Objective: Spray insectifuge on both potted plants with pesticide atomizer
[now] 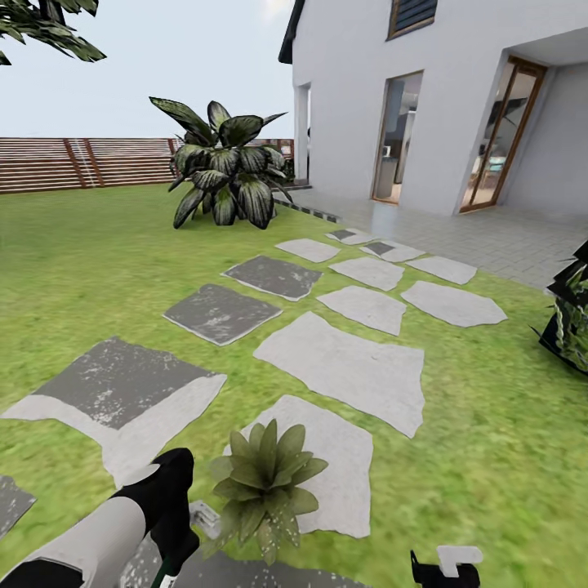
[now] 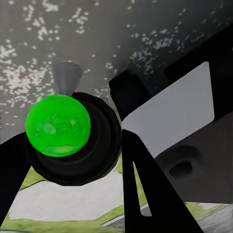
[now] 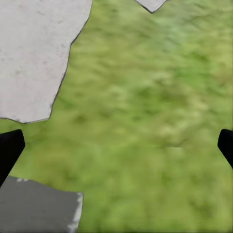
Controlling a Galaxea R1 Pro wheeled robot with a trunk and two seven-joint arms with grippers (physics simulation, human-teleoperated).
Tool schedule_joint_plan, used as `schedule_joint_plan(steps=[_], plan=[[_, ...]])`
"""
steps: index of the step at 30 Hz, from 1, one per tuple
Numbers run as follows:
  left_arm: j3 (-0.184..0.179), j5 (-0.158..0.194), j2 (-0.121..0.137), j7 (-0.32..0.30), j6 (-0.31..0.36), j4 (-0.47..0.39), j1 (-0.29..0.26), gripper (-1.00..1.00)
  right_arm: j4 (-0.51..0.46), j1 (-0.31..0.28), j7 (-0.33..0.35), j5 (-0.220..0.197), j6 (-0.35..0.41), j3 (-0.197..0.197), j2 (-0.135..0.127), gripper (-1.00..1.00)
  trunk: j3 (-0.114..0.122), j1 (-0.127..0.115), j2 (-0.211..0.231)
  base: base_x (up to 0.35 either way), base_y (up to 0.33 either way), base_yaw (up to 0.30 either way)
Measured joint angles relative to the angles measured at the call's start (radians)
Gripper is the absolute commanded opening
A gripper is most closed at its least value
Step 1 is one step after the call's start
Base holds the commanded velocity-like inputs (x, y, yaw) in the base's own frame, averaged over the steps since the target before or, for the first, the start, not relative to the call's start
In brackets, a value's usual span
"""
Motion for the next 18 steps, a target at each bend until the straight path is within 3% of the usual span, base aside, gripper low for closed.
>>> schedule_joint_plan(steps=[6, 11, 18], plan=[[-0.001, -0.002, 0.002, 0.001, 0.0, 0.001, 0.001, -1.0, 0.0, 0.0, 0.0, 0.0, 0.0, 0.0, -0.001, 1.0, 0.0, 0.0, 0.0, -0.08, 0.082, 0.0], [0.0, -0.002, 0.011, 0.014, 0.0, -0.005, 0.035, -1.0, 0.0, 0.0, 0.0, 0.0, 0.0, 0.0, -0.001, 1.0, 0.0, 0.0, 0.0, 0.008, 0.012, 0.0], [0.008, 0.0, -0.001, 0.077, 0.001, -0.061, 0.04, -1.0, 0.0, 0.0, 0.0, 0.0, 0.0, 0.0, 0.0, 1.0, 0.0, -0.001, 0.0, 0.19, 0.169, -0.029]])
